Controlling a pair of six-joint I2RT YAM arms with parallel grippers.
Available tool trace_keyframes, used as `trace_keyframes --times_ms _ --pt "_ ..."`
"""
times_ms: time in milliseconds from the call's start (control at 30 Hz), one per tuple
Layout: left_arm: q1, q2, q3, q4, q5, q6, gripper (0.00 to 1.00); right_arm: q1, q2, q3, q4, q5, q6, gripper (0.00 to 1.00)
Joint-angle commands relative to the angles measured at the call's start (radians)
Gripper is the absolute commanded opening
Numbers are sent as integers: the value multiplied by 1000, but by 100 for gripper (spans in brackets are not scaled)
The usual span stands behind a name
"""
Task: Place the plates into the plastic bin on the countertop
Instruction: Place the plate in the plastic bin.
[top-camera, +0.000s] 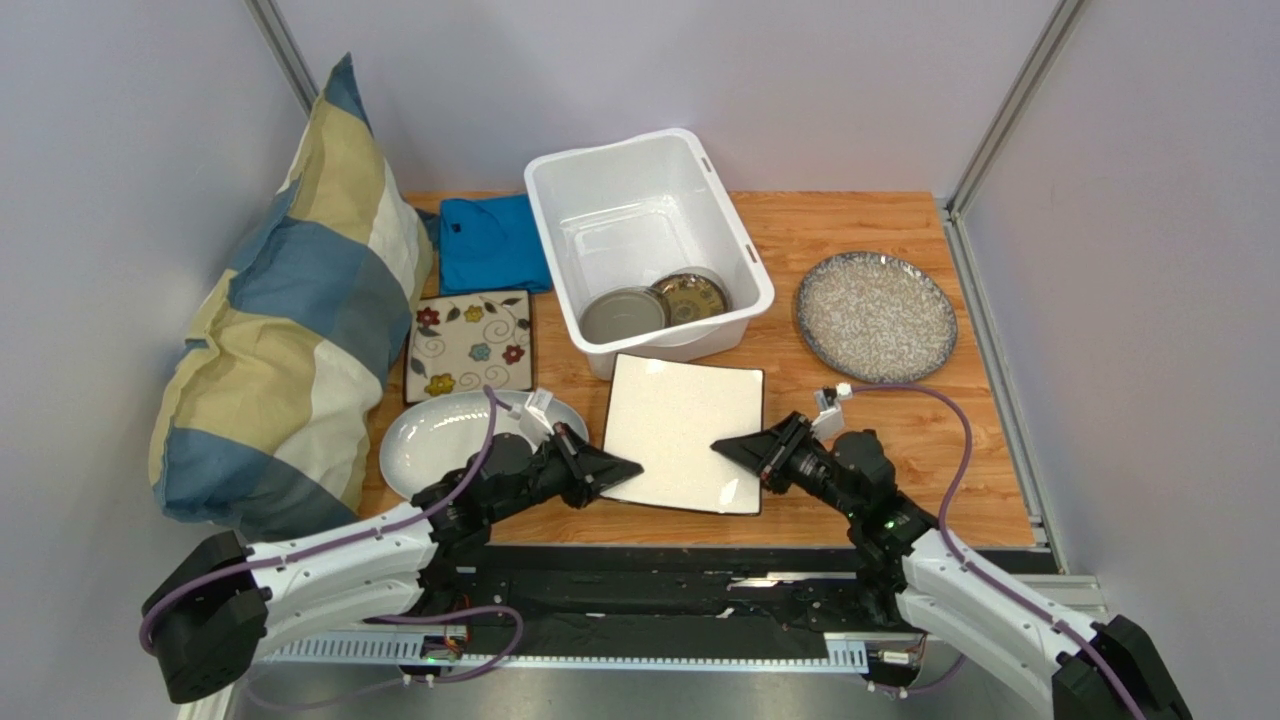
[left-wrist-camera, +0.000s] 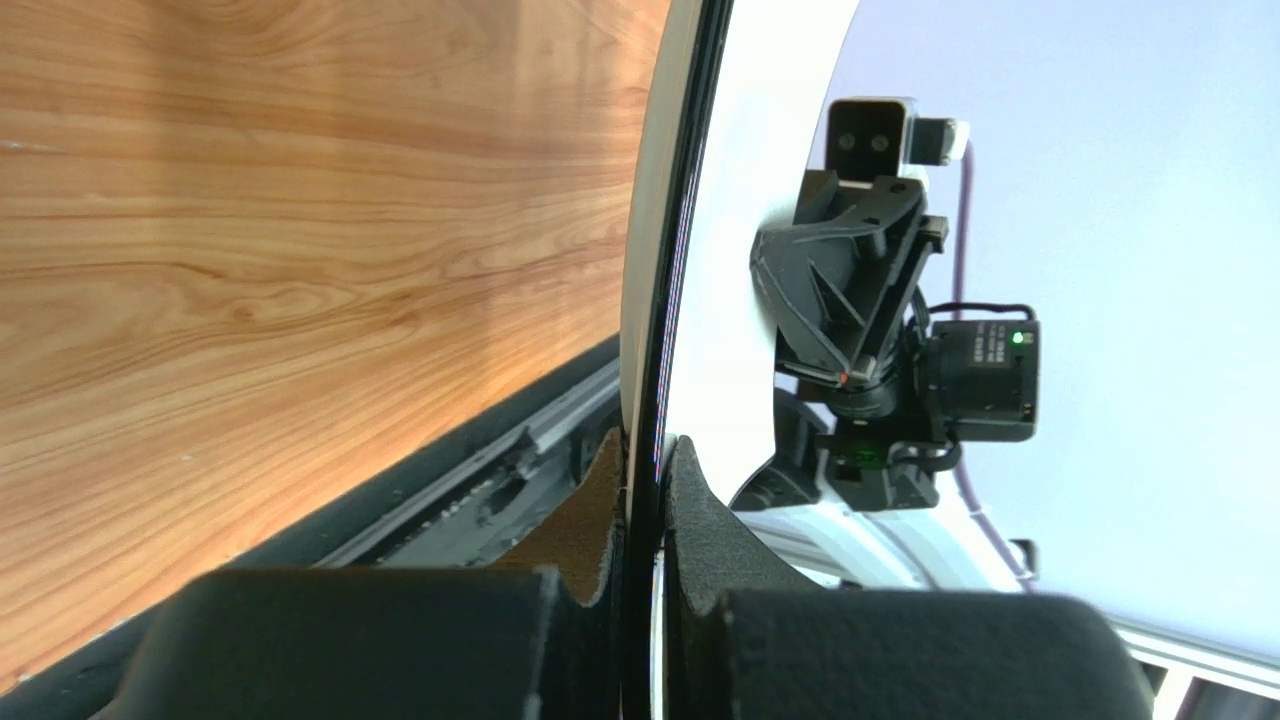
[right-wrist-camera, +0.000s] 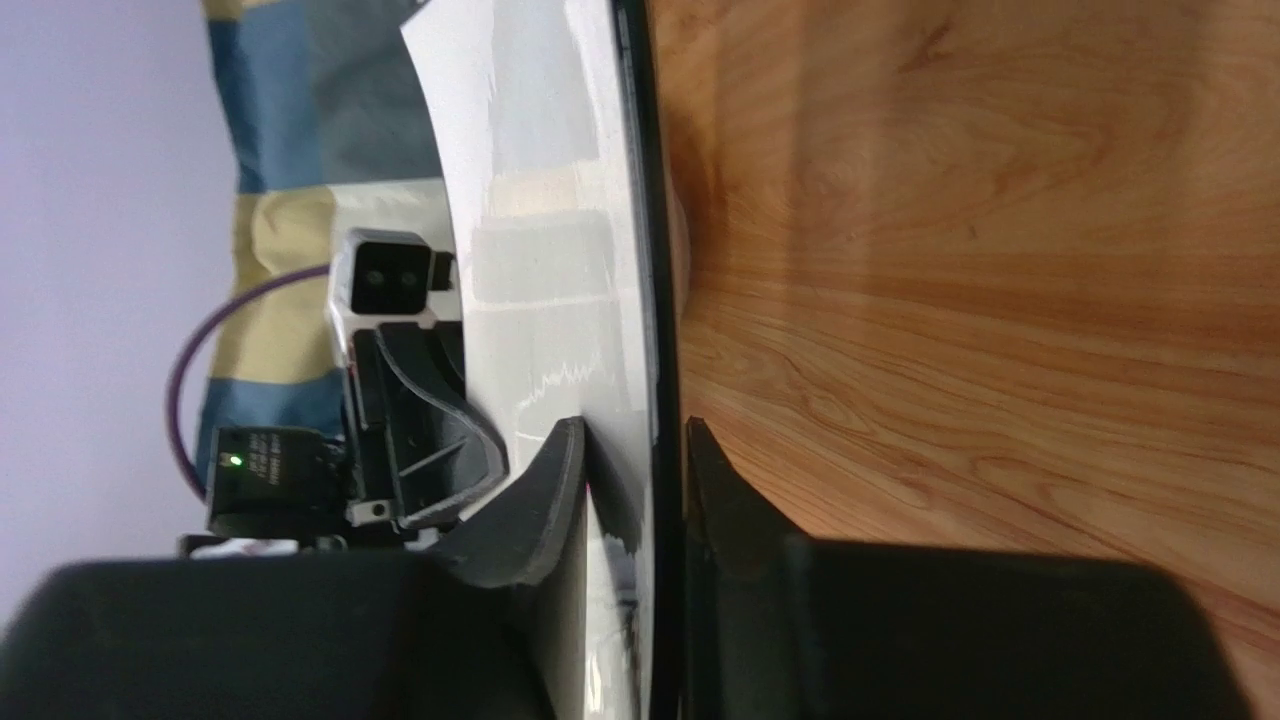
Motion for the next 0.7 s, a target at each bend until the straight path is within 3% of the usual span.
trace_keyframes --times_ms 0,33,133,233,267,367,467,667 --pt "-39 18 83 142 97 75 1 48 -60 57 74 -95 -43 7" --pt "-39 15 83 139 94 77 3 48 -77 54 63 -86 -39 0" --pt "-39 10 97 108 86 98 15 49 -146 54 1 -66 -39 0" --pt "-39 7 125 64 86 133 44 49 -213 78 -83 -36 -61 0" --pt "-37 4 134 49 86 146 59 49 -232 91 -144 -27 -73 0" --pt "-30 -25 183 -52 80 205 90 46 -289 178 -286 28 -153 0" --pt "-7 -83 241 -187 68 281 99 11 -312 265 -400 51 -217 0" --pt "100 -246 310 -464 86 411 99 -121 -237 394 -493 -39 -315 0"
